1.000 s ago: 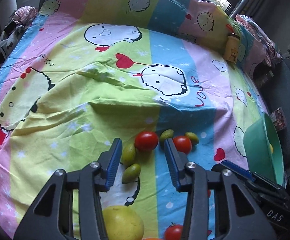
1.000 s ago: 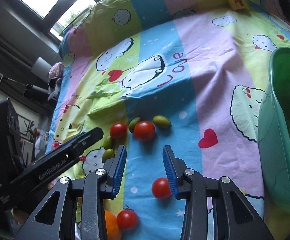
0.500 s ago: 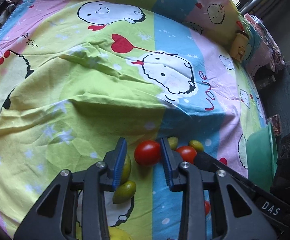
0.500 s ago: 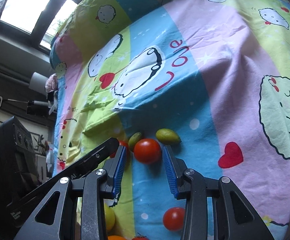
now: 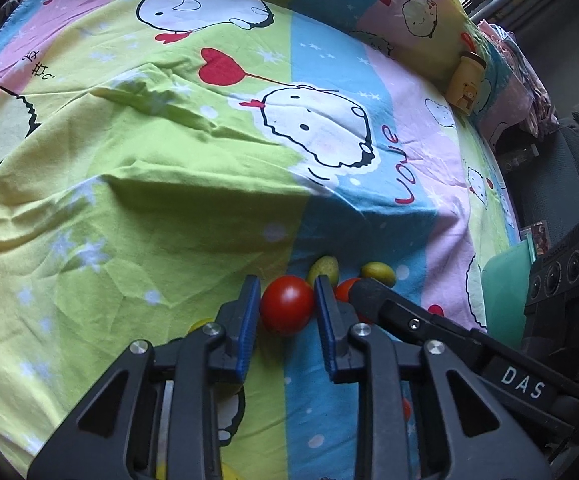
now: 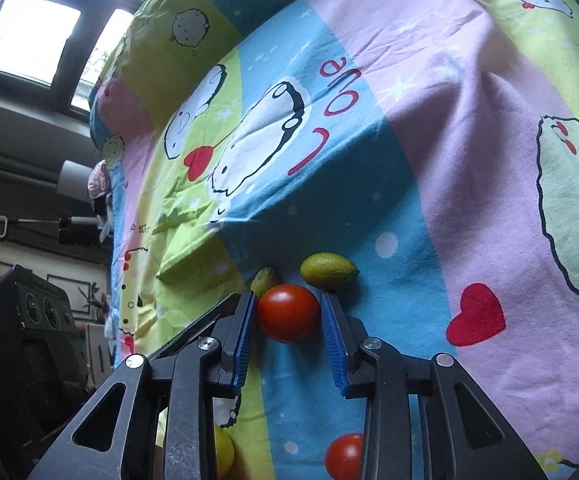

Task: Organize fruits
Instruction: 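Grasp a red cherry tomato with the left tool while the right tool grasps another, then carry the left tool's tomato toward the green bowl while the right tool carries its tomato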

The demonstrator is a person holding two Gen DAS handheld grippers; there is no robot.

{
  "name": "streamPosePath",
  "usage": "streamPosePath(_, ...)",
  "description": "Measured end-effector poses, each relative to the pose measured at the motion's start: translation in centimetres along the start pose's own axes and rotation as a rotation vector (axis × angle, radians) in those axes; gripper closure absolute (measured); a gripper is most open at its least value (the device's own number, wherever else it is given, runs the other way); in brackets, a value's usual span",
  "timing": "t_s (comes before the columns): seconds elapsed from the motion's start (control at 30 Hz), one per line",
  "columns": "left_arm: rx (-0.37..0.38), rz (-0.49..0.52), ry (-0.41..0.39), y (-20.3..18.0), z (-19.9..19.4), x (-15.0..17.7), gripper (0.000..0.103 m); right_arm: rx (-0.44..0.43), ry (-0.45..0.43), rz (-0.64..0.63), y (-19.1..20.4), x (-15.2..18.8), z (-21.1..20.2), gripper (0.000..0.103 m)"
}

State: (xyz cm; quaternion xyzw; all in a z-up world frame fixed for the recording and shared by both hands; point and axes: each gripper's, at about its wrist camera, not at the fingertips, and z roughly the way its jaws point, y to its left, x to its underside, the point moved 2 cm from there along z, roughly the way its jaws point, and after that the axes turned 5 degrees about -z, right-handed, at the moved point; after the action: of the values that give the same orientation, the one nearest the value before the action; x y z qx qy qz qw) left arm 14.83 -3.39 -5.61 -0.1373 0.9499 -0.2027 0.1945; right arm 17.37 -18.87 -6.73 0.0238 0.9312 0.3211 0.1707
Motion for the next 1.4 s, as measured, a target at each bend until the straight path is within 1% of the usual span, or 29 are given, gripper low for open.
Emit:
streamPosePath(0.13,0.014,-0.013,-0.002,0.3,-0.2,0.2,0.077,-0.004,-0.005,-0.001,0.1,0.1,0.1,0.069)
streamPosePath(0.2,0.006,-0.016,-0.011,0.4,-0.5,0.3,0.077,-0.01,-0.004,0.007,0.0,0.2,0.0,0.069)
streamPosePath(0.3,-0.006,-0.012,-0.04,0.5,-1.4,0.4,0.077,-0.013,-0.009,0.011,0.0,0.3,-0.2,0.069)
streamPosePath(0.47,0.006,-0.013,-0.08,0.2,-2.8,0.6,0.076,-0.017,-0.038,0.001,0.2,0.2,-1.3,0.069)
streamPosePath(0.63,-0.02,0.012,-0.13,-0.4,-4.2,1.1,0.076,-0.014,-0.069,-0.017,0.7,0.3,-2.4,0.069)
streamPosePath(0.77,-0.009,0.02,-0.154,-1.0,-5.0,1.3,0.076,-0.023,-0.09,-0.026,0.9,0.4,-3.3,0.069)
streamPosePath(0.9,-0.013,0.028,-0.176,-1.5,-5.6,1.6,0.076,-0.016,-0.115,-0.036,0.9,0.5,-4.1,0.069)
streamPosePath(1.1,0.009,0.041,-0.202,-2.2,-6.5,1.9,0.076,-0.025,-0.144,-0.041,1.0,0.7,-5.3,0.069)
streamPosePath(1.23,0.016,0.054,-0.225,-2.7,-7.2,2.1,0.076,-0.041,-0.163,-0.05,1.0,0.8,-6.2,0.069)
streamPosePath(1.4,0.025,0.064,-0.247,-3.2,-8.0,2.3,0.076,-0.026,-0.2,-0.061,1.0,0.9,-7.4,0.069)
